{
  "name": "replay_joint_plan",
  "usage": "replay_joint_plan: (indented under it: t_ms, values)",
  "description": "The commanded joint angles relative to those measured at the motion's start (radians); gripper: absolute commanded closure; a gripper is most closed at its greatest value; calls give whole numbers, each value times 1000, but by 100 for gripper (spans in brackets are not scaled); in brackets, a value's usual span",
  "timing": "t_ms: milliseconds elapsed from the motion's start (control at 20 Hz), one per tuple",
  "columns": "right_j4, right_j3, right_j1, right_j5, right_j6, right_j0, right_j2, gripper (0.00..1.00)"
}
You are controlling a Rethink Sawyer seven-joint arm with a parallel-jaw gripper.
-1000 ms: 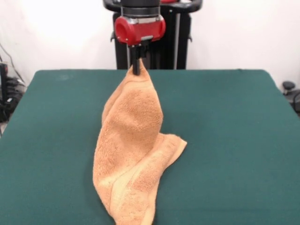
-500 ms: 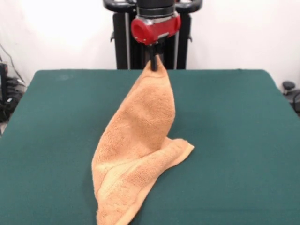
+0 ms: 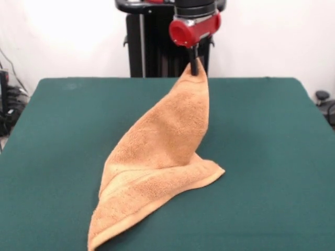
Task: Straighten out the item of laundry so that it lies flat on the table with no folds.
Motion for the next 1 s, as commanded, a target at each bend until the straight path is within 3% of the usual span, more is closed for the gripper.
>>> replay_joint_plan:
  t_ms: [50,650,1000]
  values:
    - [5,104,47,154,-224,66,70,100]
    - [-98,64,112,99,-124,155,1,100]
    - [-214,30,182,44,-41,232,-77,100]
